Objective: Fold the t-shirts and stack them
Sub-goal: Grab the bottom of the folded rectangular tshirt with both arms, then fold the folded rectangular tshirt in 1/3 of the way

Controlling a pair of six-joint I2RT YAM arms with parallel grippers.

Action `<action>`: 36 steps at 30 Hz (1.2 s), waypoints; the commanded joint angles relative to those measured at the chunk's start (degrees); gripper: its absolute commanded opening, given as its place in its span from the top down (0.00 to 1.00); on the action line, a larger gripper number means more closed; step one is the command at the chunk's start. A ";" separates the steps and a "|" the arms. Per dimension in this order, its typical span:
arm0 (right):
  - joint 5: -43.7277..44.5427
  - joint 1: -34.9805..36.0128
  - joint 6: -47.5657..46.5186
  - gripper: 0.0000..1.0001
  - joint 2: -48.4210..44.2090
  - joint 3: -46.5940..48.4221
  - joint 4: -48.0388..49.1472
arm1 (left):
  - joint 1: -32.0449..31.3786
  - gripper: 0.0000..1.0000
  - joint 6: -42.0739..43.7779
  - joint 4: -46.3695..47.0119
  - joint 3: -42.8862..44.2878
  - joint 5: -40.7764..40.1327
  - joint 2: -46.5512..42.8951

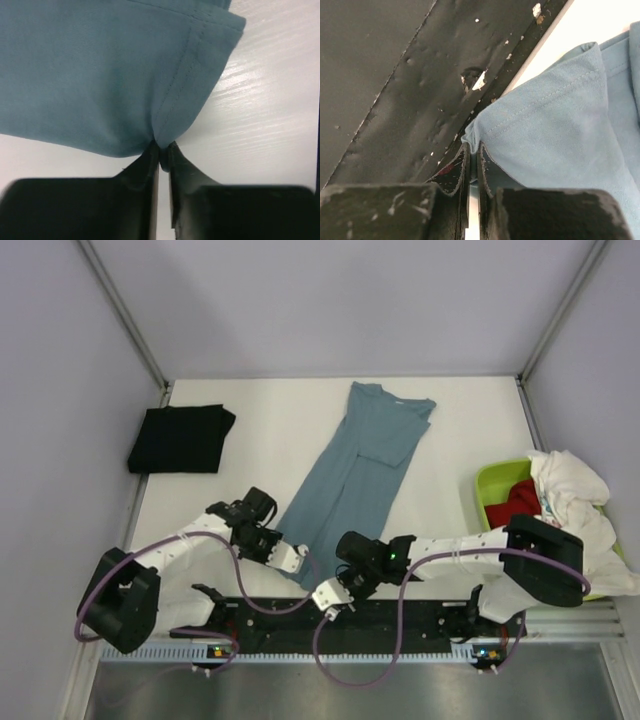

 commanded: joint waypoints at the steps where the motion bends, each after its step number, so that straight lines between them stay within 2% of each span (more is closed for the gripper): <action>1: 2.15 0.32 0.42 1.00 -2.80 0.28 -2.41 | -0.91 0.99 0.52 3.04 -2.78 -3.95 2.97; 6: 0.22 -3.71 6.65 1.00 -10.36 0.37 -1.71 | -1.45 1.00 -5.96 0.75 4.93 -2.82 2.10; 10: -2.76 -12.84 12.28 1.00 -16.16 1.42 -0.83 | -1.53 1.00 -16.07 2.32 15.57 -2.10 4.90; 13: -4.79 -21.01 14.84 1.00 -19.24 1.86 -0.66 | -1.53 1.00 -19.95 3.47 22.69 -3.42 8.94; 16: -3.22 -27.52 15.02 1.00 -19.87 2.74 -0.39 | -1.53 1.00 -22.50 4.78 30.41 -4.39 13.68; 19: -3.48 -34.90 15.63 1.00 -17.33 5.20 1.09 | -1.53 1.00 -24.26 6.63 38.07 -7.19 19.92; 24: -3.12 -44.31 15.55 1.00 -11.97 6.26 13.20 | -1.53 1.00 -25.93 8.92 51.60 -12.83 33.35; 26: -4.61 -46.25 14.06 1.00 -8.81 6.87 16.21 | -1.53 1.00 -26.28 8.39 57.14 -12.66 38.28; 30: -1.64 -47.84 10.02 1.00 -2.21 9.77 16.22 | -1.53 1.00 -26.55 9.62 65.23 -13.62 45.94; 36: 0.74 -50.30 9.13 1.00 2.98 11.36 19.03 | -1.53 1.00 -24.71 14.37 68.41 -16.43 51.74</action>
